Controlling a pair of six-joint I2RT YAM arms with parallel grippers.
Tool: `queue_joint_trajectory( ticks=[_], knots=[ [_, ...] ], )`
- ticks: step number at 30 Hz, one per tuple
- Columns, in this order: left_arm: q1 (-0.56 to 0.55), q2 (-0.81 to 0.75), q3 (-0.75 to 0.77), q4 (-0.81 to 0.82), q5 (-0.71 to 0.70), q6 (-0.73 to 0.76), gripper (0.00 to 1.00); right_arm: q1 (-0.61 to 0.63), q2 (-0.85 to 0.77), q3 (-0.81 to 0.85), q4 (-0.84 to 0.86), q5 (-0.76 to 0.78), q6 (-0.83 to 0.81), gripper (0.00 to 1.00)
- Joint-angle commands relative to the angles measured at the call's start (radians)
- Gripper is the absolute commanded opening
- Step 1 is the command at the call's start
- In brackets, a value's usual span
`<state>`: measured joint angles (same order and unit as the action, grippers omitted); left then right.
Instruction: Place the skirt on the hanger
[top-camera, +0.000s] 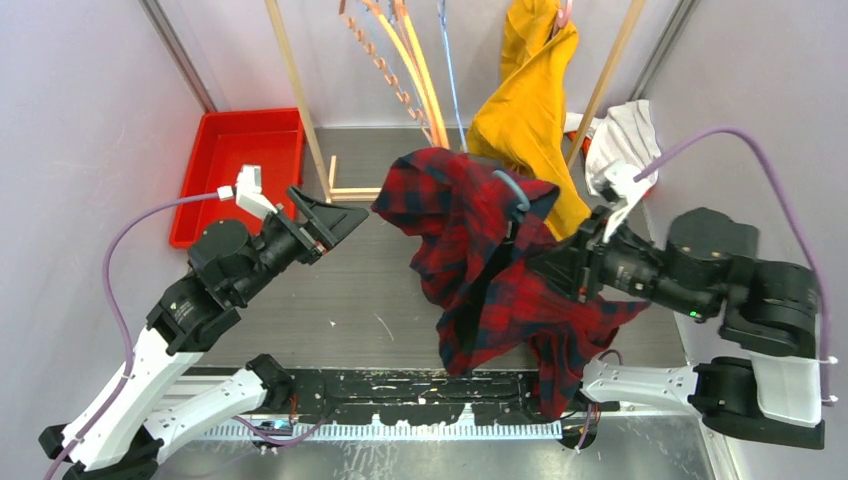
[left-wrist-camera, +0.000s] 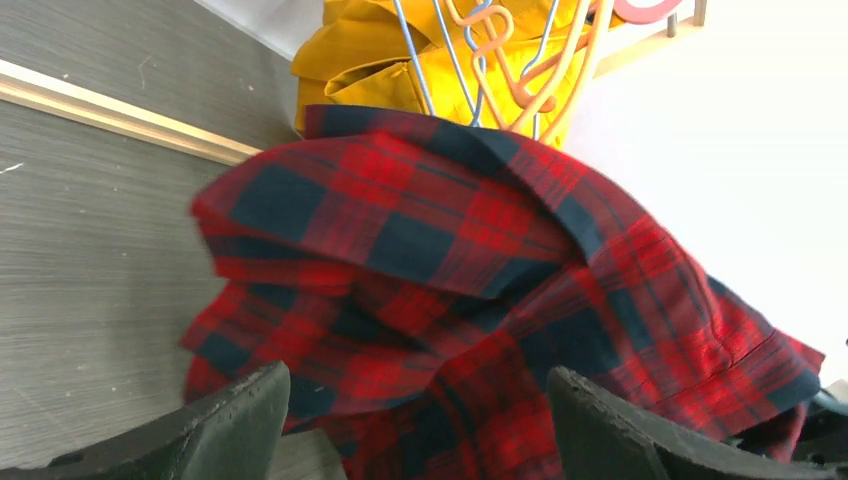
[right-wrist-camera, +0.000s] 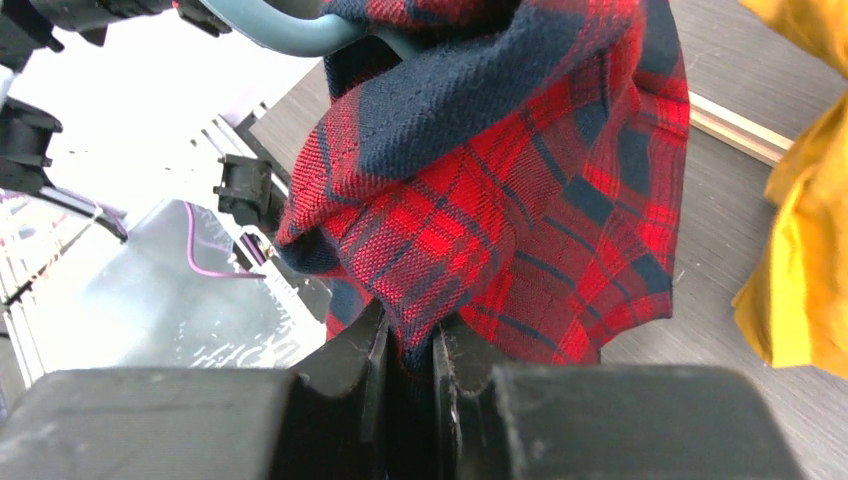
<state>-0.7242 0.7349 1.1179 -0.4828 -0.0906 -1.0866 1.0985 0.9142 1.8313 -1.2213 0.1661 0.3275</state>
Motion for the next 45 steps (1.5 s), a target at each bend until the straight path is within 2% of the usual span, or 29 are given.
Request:
queue_joint_trajectory(
  ticks=[1,13,34,38,45],
  knots=[
    [0.004,-0.028,-0.004,-0.016,-0.041,0.057,0.98,0.004,-0.036,0.125,-0.025,0.09,0.065,0.01],
    [0.004,-0.029,-0.032,-0.014,-0.047,0.06,0.99,0.005,-0.13,0.079,-0.13,0.139,0.142,0.01],
    [0.004,-0.014,-0.061,-0.001,-0.037,0.048,0.99,0.004,-0.144,0.067,-0.205,0.214,0.165,0.01],
    [0.005,-0.018,-0.067,-0.003,-0.044,0.047,0.99,0.004,-0.16,0.05,-0.166,0.236,0.171,0.01],
    [0.005,-0.027,-0.074,-0.016,-0.038,0.048,0.99,0.004,-0.159,-0.063,0.082,0.271,0.21,0.01]
  ],
)
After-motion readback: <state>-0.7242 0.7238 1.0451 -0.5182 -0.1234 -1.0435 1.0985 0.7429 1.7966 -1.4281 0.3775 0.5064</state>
